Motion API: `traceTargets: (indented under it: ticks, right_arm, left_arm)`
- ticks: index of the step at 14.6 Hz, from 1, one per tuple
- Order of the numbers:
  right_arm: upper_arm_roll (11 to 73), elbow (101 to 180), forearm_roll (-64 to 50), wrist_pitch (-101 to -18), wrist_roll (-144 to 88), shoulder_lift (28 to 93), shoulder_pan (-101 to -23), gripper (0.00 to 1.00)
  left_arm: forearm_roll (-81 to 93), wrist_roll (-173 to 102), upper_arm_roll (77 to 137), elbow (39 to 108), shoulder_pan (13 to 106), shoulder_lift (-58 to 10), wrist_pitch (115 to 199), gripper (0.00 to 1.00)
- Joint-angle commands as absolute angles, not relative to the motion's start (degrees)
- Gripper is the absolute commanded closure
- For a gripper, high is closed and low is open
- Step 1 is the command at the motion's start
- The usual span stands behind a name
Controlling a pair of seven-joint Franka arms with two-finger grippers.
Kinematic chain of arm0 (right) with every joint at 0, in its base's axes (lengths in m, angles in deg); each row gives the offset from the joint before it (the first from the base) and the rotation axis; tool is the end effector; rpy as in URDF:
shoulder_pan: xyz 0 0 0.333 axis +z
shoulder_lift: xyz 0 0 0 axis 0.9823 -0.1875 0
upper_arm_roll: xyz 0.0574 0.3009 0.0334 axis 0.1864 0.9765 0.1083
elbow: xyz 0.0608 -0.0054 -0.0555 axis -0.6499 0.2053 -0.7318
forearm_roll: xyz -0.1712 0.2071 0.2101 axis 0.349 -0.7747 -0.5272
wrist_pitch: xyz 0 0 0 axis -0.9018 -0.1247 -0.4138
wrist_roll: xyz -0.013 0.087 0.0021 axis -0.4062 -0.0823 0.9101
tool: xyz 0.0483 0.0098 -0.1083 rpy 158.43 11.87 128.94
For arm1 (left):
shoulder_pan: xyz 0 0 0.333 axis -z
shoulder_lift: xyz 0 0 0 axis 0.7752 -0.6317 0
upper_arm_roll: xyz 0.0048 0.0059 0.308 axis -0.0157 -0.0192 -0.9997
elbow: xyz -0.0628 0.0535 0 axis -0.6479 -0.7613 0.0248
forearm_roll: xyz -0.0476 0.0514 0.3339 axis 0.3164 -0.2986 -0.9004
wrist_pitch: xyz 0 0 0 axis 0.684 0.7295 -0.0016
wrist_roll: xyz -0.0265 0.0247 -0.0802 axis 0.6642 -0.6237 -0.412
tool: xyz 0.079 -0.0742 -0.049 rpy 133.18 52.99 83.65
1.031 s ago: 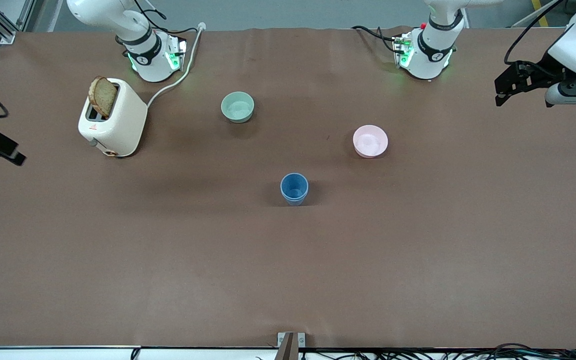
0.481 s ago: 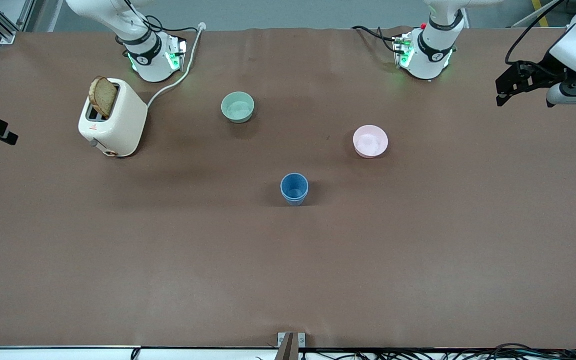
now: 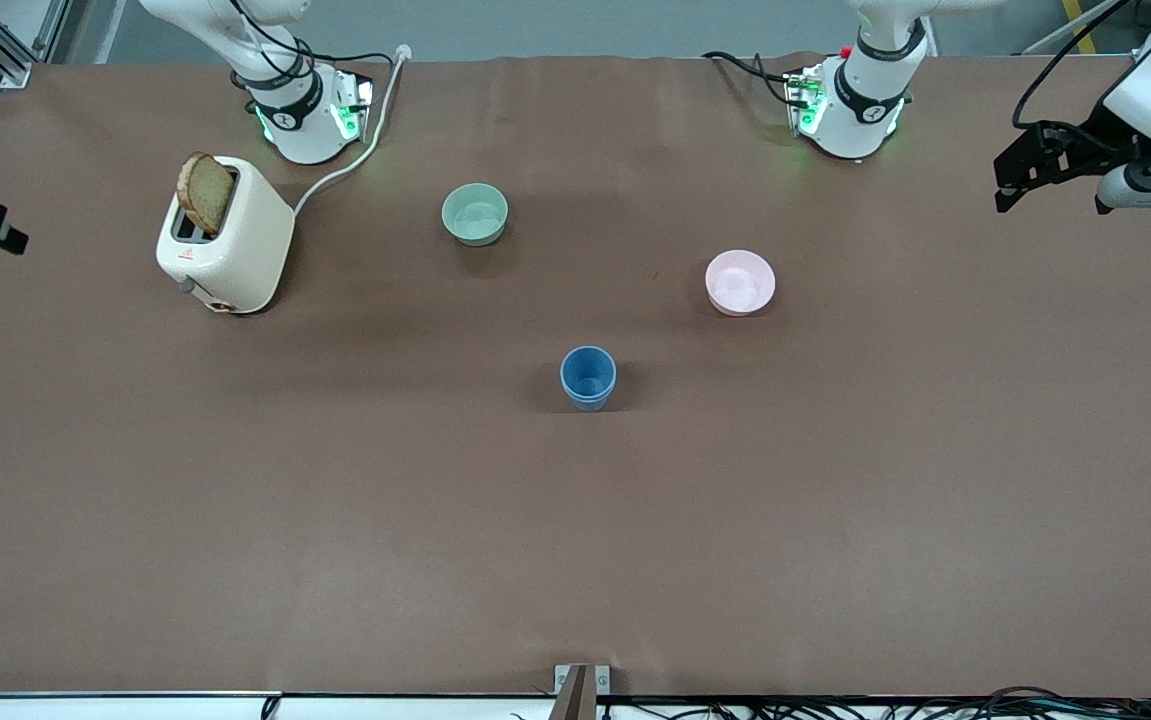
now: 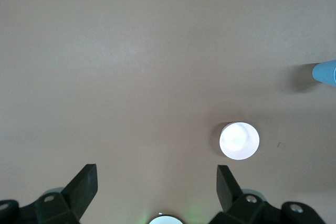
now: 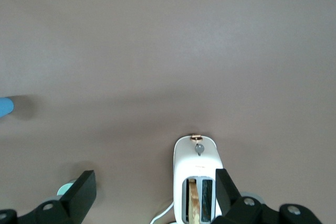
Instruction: Stack blue cups with both arms
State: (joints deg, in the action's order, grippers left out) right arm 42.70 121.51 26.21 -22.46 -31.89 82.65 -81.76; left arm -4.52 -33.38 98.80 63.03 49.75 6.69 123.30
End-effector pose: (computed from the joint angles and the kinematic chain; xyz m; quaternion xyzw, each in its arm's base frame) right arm 0.4827 -0.0513 0.6497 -0.9980 0.0472 0.0197 0.0360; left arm 0.4558 -0.0733 0.6472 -0.9991 0.0372 -0.0011 0.0206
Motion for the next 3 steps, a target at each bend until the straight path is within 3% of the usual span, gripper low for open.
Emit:
traceTargets:
  ticks: [1,3]
  right_arm:
    - [44.59,132.66,27.68,-26.95,-32.14,90.62,-83.06,0.00]
    - [44.42,131.98,27.68,-27.23,-33.63,90.46,-83.41,0.00]
  left_arm:
    - [-4.29,-32.67,98.79,62.17,49.42,6.78,123.03,0.00]
    - [-4.29,-32.67,98.79,62.17,49.42,6.69,123.03,0.00]
